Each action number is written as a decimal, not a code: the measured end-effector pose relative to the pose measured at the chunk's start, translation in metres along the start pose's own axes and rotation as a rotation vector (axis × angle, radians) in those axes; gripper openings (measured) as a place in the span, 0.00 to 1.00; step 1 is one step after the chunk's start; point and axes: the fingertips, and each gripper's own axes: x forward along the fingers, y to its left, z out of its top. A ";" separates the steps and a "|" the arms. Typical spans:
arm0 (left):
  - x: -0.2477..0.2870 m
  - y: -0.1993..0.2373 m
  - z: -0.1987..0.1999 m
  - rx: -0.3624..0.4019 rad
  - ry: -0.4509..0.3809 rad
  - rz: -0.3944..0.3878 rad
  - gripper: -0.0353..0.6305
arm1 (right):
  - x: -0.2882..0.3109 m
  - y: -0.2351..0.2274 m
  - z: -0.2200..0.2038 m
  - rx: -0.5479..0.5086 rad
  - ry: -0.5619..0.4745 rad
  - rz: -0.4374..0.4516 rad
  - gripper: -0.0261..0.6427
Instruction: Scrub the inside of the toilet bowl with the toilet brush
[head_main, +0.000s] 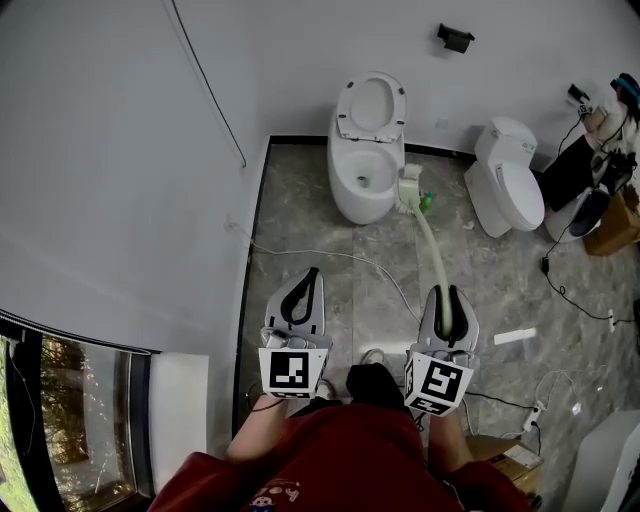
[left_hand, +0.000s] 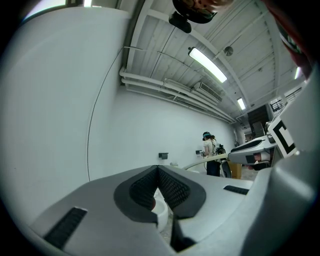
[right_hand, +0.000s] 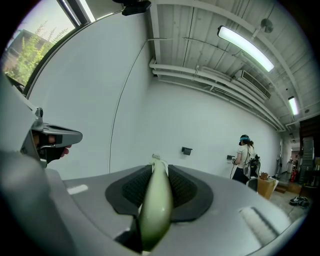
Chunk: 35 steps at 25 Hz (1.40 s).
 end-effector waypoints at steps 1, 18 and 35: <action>0.002 0.001 -0.002 -0.001 0.002 -0.001 0.06 | 0.003 0.001 -0.001 0.002 0.001 -0.001 0.21; 0.180 -0.012 -0.022 0.026 0.030 -0.027 0.06 | 0.164 -0.060 -0.039 0.061 0.030 -0.002 0.21; 0.333 -0.051 -0.028 0.062 0.045 -0.018 0.06 | 0.292 -0.147 -0.069 0.136 0.071 -0.001 0.21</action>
